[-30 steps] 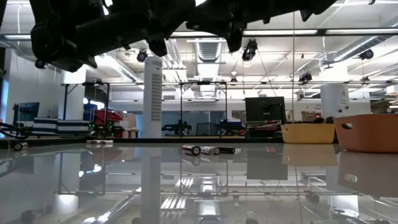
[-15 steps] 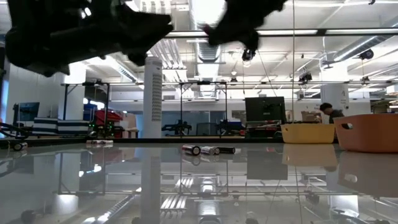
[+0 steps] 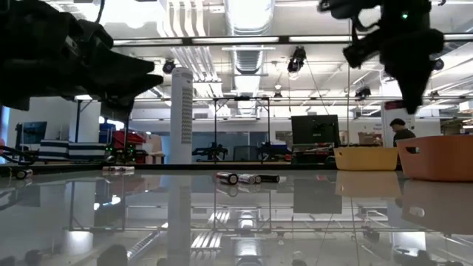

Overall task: Sort batteries
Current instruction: Put the black-red battery into the orange bin

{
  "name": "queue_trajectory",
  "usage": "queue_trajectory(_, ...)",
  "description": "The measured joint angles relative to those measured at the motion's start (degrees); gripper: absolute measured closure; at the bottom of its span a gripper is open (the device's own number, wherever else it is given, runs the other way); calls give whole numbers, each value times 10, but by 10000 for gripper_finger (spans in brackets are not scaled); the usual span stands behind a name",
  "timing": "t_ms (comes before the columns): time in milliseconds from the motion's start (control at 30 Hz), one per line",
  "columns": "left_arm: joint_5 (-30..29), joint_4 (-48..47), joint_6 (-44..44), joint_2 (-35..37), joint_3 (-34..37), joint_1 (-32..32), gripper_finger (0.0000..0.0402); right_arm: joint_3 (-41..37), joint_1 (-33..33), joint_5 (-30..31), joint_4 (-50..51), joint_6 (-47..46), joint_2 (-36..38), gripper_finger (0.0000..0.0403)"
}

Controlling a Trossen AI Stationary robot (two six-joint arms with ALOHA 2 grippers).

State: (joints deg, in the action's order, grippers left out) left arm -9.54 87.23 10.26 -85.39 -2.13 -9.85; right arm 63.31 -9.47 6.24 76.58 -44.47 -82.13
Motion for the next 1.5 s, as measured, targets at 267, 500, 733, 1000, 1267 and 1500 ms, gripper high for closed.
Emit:
queue_trajectory(267, 12, 2, 26, -59, -36, -44, 258, -68, -4, -97, -11, -5, -5, 358)
queue_trajectory(500, 11, 23, 19, -43, -36, -59, 258, -129, 15, -118, -53, -7, -5, 358)
queue_trajectory(733, 11, 21, 10, -43, -48, -63, 258, -175, 80, -117, -103, 20, -5, 358)
queue_trajectory(1000, 16, 0, 6, -45, -67, -63, 258, -192, 151, -127, -132, 82, -5, 358)
queue_trajectory(1267, 26, 0, 6, -45, -68, -63, 258, -193, 167, -129, -152, 91, -5, 358)
queue_trajectory(1500, 26, 1, -1, -45, -68, -63, 258, -189, 166, -142, -138, 42, 17, 358)
